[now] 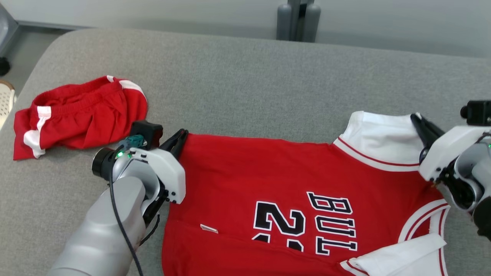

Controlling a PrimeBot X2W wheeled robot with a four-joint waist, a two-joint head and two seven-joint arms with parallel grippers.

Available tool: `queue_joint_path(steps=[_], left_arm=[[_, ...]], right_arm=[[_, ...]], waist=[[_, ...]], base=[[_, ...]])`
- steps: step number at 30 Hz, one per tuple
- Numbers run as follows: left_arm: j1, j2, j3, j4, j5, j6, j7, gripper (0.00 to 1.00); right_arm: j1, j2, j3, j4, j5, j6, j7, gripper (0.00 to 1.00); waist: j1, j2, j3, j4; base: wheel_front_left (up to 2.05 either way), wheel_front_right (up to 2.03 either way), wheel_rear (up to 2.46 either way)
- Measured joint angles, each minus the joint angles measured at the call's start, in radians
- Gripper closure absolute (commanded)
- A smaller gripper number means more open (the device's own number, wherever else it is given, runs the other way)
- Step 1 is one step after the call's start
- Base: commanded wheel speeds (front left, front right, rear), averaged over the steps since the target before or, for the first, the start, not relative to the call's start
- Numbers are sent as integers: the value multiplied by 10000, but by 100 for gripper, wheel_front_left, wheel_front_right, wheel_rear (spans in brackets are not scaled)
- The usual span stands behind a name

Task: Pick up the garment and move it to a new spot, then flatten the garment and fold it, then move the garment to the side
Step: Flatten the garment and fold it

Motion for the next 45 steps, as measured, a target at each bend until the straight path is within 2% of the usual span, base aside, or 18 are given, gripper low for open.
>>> queue_joint_path(steps=[15, 28, 41, 45], left_arm=[[1564, 1011, -410, -1030, -1162, 0, 196, 100], [2463, 1685, -957, -2353, -1478, 0, 988, 100], [3372, 2493, -1212, -3820, -1521, 351, 1705, 100], [3563, 2663, -1279, -4184, -1555, 458, 1898, 100]], right_arm=[[1752, -399, 221, -1103, 884, -2, -284, 100], [2993, -1110, 426, -2604, 1432, -2, -100, 100], [3518, -2008, 627, -3766, 1858, -2, 1212, 100], [3694, -2176, 539, -4280, 2380, -2, 1732, 100]], waist=[[0, 0, -1464, -446], [0, 0, -1939, -441], [0, 0, -2178, -505], [0, 0, -2185, -517]], base=[[0, 0, 0], [0, 0, 0], [0, 0, 0], [0, 0, 0]])
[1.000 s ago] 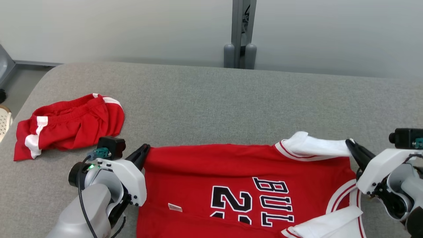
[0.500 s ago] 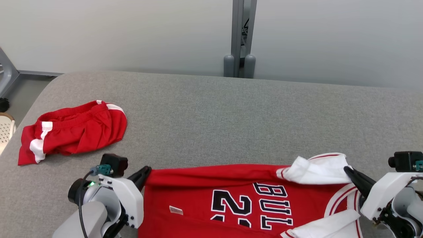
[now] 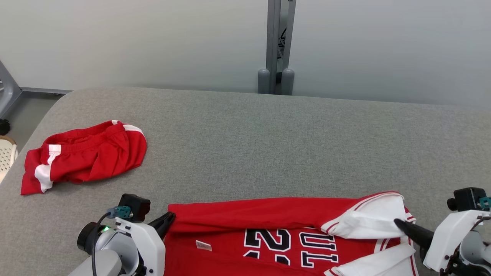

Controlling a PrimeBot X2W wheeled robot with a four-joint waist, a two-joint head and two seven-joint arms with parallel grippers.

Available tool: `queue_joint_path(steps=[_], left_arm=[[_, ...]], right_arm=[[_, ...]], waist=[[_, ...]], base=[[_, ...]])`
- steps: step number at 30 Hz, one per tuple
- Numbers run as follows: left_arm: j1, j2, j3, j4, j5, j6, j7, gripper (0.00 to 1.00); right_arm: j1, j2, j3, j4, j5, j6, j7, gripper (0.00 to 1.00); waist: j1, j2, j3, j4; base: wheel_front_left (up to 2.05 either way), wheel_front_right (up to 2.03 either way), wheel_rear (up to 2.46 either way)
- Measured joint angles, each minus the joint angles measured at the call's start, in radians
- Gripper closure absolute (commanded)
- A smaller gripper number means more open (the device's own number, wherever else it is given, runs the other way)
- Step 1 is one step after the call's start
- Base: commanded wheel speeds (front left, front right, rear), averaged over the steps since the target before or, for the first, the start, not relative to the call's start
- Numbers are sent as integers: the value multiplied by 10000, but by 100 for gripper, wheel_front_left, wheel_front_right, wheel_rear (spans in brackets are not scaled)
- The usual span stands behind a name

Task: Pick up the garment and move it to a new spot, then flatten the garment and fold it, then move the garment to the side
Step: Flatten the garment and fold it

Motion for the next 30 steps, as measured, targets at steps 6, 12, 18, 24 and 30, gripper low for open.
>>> queue_joint_path(steps=[6, 12, 18, 24, 30], left_arm=[[192, 173, -65, -449, -23, 157, 219, 99], [371, 378, -98, -754, -94, 297, 399, 99], [400, 566, -180, -965, -79, 405, 529, 99], [549, 637, -263, -1116, -77, 453, 639, 99], [572, 650, -401, -1166, -27, 470, 700, 97]], right_arm=[[194, -456, -148, -813, 711, 0, 656, 100], [276, -863, -12, -1317, 993, 0, 1218, 100], [327, -1229, 205, -1532, 1220, 0, 1703, 100], [328, -1335, 397, -1854, 1607, 0, 1937, 100], [331, -1373, 606, -1902, 1726, 0, 1948, 100]], waist=[[0, 0, -29, -41], [0, 0, -80, -85], [0, 0, -137, -106], [0, 0, -148, -101], [0, 0, -127, -82]], base=[[0, 0, 0], [0, 0, 0], [0, 0, 0], [0, 0, 0], [0, 0, 0]])
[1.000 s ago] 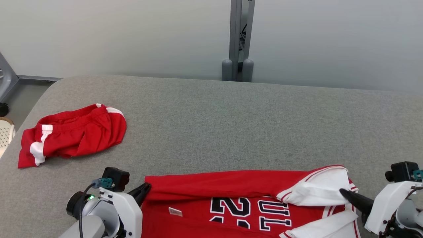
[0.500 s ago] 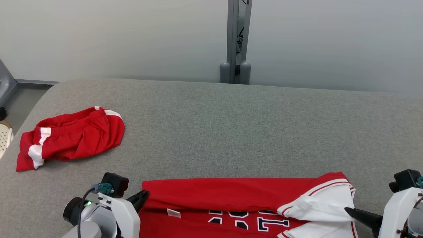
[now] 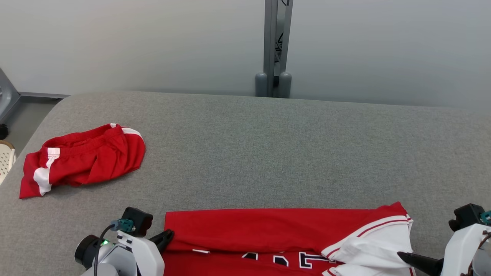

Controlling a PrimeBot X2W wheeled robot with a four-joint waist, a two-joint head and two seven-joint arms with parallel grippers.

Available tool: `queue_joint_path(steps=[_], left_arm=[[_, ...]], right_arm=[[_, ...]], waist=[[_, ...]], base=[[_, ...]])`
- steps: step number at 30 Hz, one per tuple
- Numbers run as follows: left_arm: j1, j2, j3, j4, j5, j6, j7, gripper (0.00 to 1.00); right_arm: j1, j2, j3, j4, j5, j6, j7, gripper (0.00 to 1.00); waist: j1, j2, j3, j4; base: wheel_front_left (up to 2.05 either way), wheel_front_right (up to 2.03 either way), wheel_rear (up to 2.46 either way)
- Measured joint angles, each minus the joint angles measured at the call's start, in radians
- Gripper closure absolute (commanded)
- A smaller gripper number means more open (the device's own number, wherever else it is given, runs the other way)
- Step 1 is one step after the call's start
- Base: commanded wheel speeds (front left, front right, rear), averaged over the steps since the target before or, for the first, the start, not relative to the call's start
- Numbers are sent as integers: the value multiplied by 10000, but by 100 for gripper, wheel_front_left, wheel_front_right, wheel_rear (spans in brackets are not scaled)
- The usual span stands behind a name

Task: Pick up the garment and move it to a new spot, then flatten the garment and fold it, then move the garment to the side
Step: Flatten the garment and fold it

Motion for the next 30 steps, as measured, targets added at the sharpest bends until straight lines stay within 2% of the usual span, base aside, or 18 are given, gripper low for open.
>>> queue_joint_path(steps=[1, 2, 3, 4, 5, 6, 7, 12, 19, 24, 30], left_arm=[[7, 2, -17, 4, 0, 0, 19, 95], [9, 2, -31, 8, -4, 0, 94, 91], [13, 2, -48, 10, -4, 0, 98, 87], [14, 4, -71, 15, -2, 0, 102, 80], [14, 8, -100, 33, 2, 2, 123, 68], [15, 12, -132, 48, 23, 6, 130, 46], [17, 15, -151, 65, 35, 35, 130, 2], [30, 29, -205, 207, 81, 136, 186, 0], [17, 59, -35, 169, 77, 360, -79, 0], [-97, 58, 483, -19, -38, 715, -803, 0], [-232, -276, 1118, -188, -144, 1175, -2128, 0]], right_arm=[[3, 2, 35, 15, 44, 0, 8, 100], [11, 6, 54, 69, 209, 0, 33, 73], [26, 13, 79, 178, 414, 0, 94, 0], [36, 19, 132, 257, 596, 0, 178, 0], [63, 21, 190, 265, 619, -2, 286, 0], [78, 46, 242, 259, 654, 0, 374, 0], [83, 77, 268, 249, 746, 0, 416, 0], [70, 35, 437, 198, 851, 0, 451, 0], [-132, -209, 481, 291, 867, 0, -163, 0], [-545, -435, 267, 293, 500, 0, -1639, 0], [-860, 90, 2, 947, -531, 0, -3896, 0]], waist=[[0, 0, 1, 1], [0, 0, 3, 0], [0, 0, 3, -1], [0, 0, 2, -2], [0, 0, 1, -2], [0, 0, -2, -3], [0, 0, -4, -6], [0, 0, -26, -33], [0, 0, -53, -36], [0, 0, -65, -70], [0, 0, -62, -158]], base=[[0, 0, 0], [0, 0, 0], [0, 0, 0], [0, 0, 0], [0, 0, 0], [0, 0, 0], [0, 0, 0], [0, 0, 0], [0, 0, 0], [0, 0, 0], [0, 0, 0]])
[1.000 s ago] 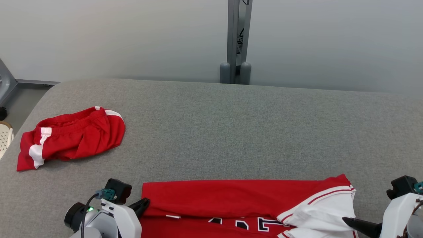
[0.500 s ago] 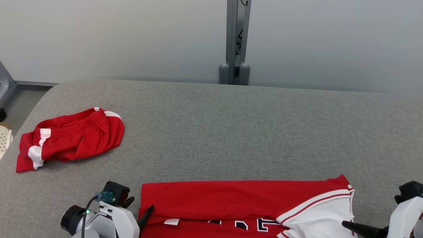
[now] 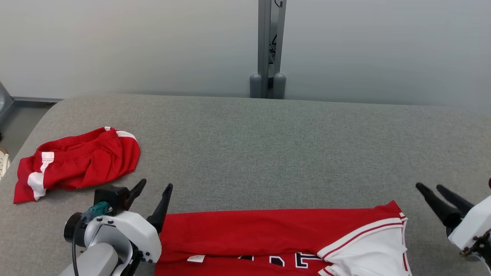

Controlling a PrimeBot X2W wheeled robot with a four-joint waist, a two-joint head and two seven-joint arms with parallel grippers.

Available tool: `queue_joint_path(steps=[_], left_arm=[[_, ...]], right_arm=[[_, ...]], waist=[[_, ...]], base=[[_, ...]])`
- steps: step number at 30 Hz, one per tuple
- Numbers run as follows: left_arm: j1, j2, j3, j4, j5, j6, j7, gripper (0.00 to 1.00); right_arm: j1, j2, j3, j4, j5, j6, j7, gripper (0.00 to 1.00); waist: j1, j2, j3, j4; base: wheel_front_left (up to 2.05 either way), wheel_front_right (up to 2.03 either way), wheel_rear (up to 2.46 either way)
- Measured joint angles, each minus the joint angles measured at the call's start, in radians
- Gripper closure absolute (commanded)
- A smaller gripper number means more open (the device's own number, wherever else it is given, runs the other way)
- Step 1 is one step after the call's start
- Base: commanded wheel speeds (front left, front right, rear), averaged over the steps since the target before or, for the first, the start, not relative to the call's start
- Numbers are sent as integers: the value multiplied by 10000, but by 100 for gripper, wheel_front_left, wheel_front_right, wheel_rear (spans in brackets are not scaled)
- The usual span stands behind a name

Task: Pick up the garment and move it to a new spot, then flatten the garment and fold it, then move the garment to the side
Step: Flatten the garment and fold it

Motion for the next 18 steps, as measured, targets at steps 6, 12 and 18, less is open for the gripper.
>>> queue_joint_path(steps=[6, 12, 18], left_arm=[[42, -408, 681, -44, 102, 395, -1062, 0], [979, -1239, 3045, -1480, 1576, 614, -1189, 0], [2492, -2311, 5108, -2629, 3879, 311, -1189, 0]], right_arm=[[-152, 1202, -2652, 1584, -2675, 0, -462, 0], [2365, 3536, -8048, 1026, -7927, 0, -476, 0], [4479, 5578, -10713, -508, -10962, 0, -476, 0]], waist=[[0, 0, 5, -173], [0, 0, 34, -280], [0, 0, 91, -289]], base=[[0, 0, 0], [0, 0, 0], [0, 0, 0]])
